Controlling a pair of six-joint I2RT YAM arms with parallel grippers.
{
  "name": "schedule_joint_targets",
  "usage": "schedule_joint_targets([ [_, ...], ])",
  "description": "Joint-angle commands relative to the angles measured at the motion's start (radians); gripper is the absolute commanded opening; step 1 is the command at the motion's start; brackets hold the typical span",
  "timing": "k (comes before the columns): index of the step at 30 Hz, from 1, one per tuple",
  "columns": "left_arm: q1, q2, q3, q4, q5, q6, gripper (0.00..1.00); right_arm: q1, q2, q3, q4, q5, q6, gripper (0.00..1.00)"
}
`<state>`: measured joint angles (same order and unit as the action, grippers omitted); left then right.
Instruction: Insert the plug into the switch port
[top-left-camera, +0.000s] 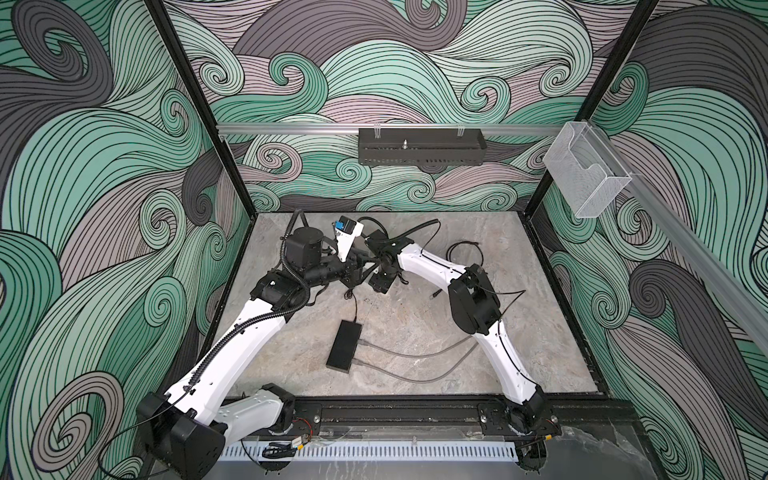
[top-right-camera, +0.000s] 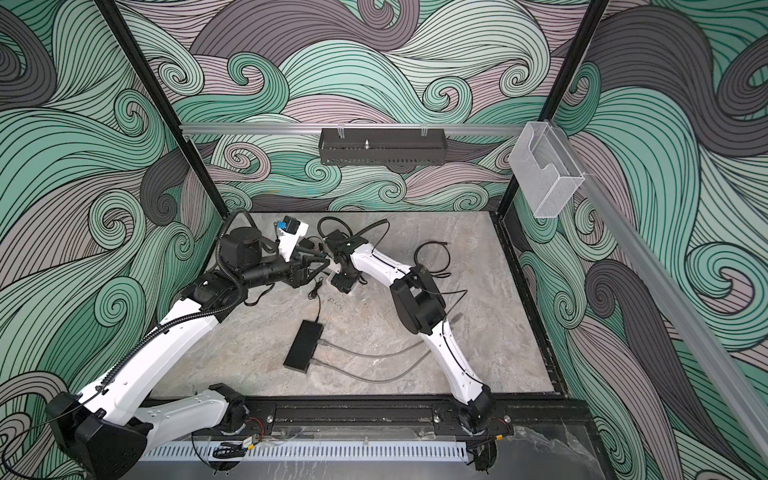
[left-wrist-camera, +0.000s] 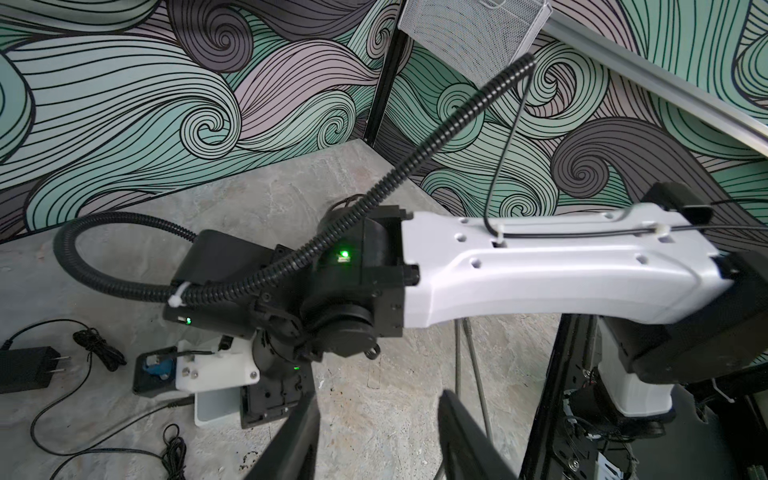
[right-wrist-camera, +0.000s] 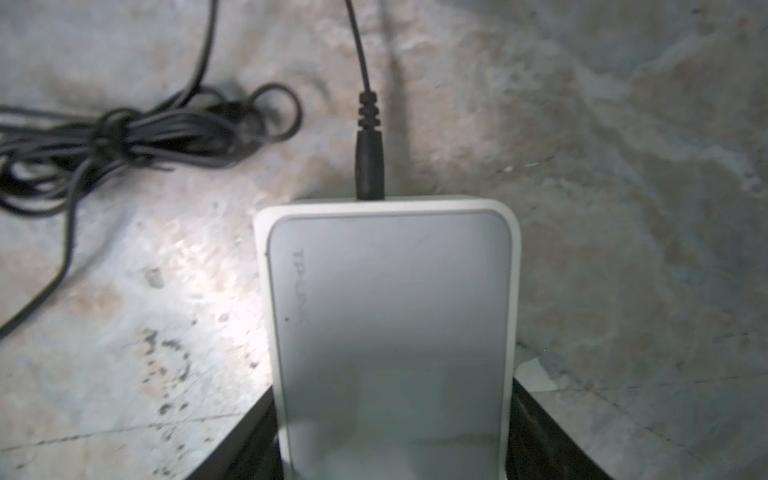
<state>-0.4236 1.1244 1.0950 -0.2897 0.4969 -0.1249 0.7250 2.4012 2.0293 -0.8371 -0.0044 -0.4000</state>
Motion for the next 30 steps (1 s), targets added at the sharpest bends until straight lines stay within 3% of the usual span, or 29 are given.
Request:
schedule_joint_targets([
  [1, 0.02, -0.026, -0.016, 0.037, 0.008, -0.016, 0.49, -0.01, -0.041, -0.094, -0.004, -0.009, -0.019, 0.66],
  [5, 0.031, -0.02, -0.028, 0.063, 0.031, -0.019, 0.49, -0.012, -0.083, -0.177, 0.034, -0.002, -0.008, 0.68],
  [8, 0.041, -0.011, -0.027, 0.069, 0.054, -0.017, 0.49, -0.013, -0.133, -0.252, 0.099, -0.015, 0.012, 0.76],
  [12, 0.047, -0.002, -0.027, 0.072, 0.068, -0.012, 0.5, -0.032, -0.256, -0.371, 0.217, -0.065, 0.057, 0.84],
  [21, 0.05, 0.018, -0.026, 0.087, 0.102, -0.031, 0.52, -0.146, -0.608, -0.668, 0.351, -0.153, 0.162, 0.89],
  [24, 0.056, 0.018, -0.028, 0.09, 0.103, -0.038, 0.52, -0.148, -0.593, -0.682, 0.382, -0.129, 0.226, 0.91],
  [27, 0.056, 0.031, -0.032, 0.095, 0.087, -0.065, 0.51, -0.149, -0.5, -0.573, 0.3, -0.182, 0.233, 0.81],
  [30, 0.058, 0.056, -0.029, 0.089, 0.041, -0.119, 0.51, -0.133, -0.458, -0.542, 0.329, -0.218, 0.198, 0.86],
])
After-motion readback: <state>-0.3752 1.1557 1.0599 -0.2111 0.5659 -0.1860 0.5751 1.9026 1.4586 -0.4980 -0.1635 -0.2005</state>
